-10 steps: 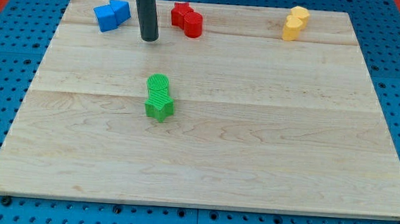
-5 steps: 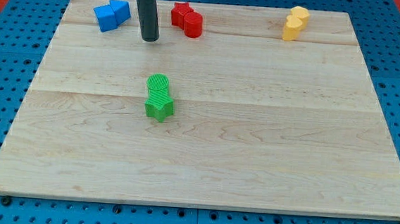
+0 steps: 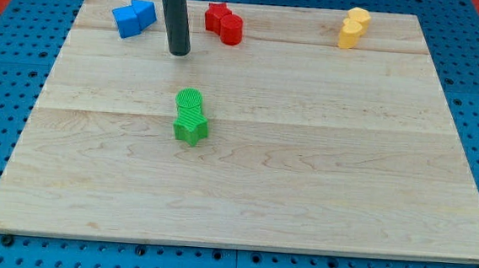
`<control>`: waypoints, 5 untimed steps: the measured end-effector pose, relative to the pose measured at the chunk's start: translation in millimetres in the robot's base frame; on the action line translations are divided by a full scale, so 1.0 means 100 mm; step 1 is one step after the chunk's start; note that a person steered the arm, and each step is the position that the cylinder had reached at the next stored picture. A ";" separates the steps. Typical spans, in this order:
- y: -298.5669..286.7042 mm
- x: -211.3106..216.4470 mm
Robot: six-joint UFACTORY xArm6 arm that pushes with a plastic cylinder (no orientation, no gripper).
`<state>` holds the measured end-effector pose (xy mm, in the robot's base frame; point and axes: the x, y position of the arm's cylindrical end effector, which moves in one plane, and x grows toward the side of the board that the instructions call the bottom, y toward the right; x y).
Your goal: Move your arm towards green circle
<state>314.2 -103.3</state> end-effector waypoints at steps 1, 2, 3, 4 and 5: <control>0.02 0.00; 0.02 0.00; 0.05 0.00; 0.05 0.00; 0.05 0.00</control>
<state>314.2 -98.5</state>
